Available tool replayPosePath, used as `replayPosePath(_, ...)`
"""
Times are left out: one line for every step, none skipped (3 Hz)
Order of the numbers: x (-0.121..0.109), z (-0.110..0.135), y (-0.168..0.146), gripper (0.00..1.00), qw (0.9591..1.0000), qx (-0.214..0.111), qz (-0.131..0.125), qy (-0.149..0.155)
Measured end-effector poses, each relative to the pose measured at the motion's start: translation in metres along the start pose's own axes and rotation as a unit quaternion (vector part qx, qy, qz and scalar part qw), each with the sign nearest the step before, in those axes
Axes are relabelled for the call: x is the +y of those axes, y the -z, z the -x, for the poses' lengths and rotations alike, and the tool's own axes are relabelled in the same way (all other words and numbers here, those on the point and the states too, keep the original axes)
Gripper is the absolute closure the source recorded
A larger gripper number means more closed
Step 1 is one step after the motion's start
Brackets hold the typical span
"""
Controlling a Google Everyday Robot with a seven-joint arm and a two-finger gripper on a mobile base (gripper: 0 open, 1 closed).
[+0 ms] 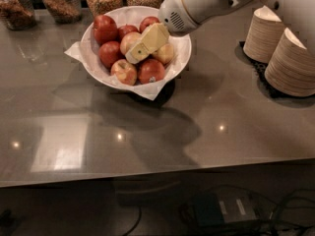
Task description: Pick apple from white bowl
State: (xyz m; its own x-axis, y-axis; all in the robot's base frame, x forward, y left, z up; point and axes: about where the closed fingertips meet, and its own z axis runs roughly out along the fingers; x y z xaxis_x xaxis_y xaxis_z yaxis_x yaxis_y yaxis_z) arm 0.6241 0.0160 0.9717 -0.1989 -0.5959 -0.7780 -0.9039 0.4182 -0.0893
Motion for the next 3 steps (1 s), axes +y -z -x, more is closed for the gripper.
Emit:
replayPosePath(0.0, -0.012, -0.011, 0.12, 0.9997, -0.023, 0.002, 0.009)
replayPosePath(-0.003, -0.015, -0.02, 0.28, 0.999, -0.041, -0.002, 0.019)
replayPosePath(-0.007, -0.014, -0.027, 0.3, 0.998, -0.055, -0.008, 0.029)
